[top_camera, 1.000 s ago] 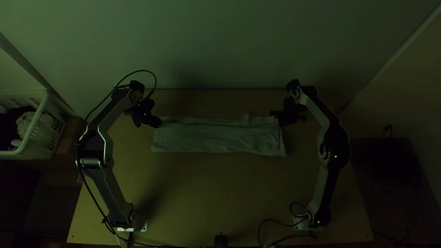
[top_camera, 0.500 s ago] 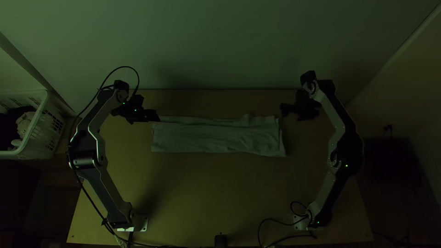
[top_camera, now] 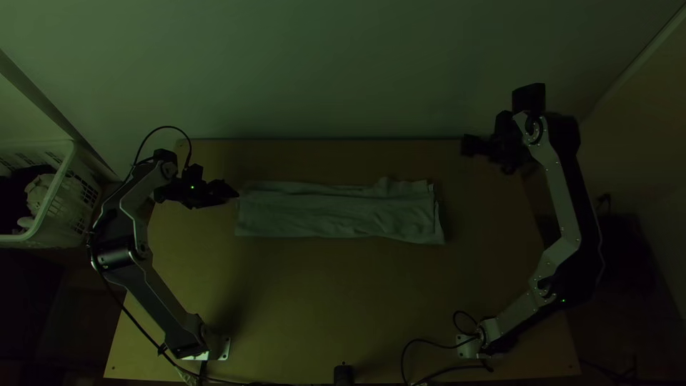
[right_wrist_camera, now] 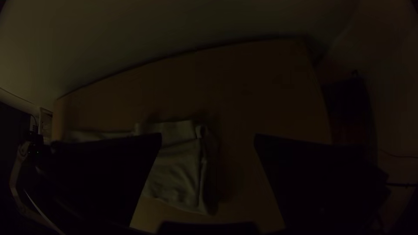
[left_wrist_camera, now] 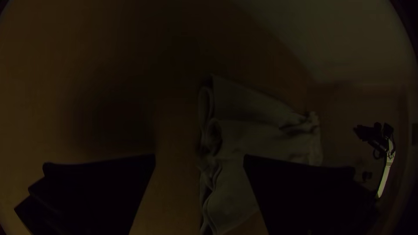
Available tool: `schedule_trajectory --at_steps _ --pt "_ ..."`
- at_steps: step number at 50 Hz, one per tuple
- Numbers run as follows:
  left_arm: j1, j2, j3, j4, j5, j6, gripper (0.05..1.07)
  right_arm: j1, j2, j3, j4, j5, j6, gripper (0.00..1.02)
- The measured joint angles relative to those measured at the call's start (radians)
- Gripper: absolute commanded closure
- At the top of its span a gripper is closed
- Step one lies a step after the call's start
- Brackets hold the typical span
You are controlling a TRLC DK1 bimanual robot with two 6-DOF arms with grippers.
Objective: Fold the t-shirt
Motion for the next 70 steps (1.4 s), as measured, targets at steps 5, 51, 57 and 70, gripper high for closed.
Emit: schedule_trajectory --at_steps 5,51,57,70 --pt "0.010 0.000 -0.028 0.028 0.030 -0.004 0.10 0.000 -0.035 0.003 0.000 0.000 0.010 0.04" --pt "-0.290 -0.049 -0.212 0.370 0.077 -0.234 0.11 0.087 -0.146 -0.084 0.001 0.034 0.085 0.04" --pt "-0.332 -0.065 -0.216 0.402 -0.011 -0.294 0.29 0.095 -0.162 -0.111 0.001 0.035 0.092 0.04" --pt "-0.350 -0.098 -0.248 0.426 -0.156 -0.349 1.05 0.101 -0.203 -0.195 0.032 0.041 0.100 0.04"
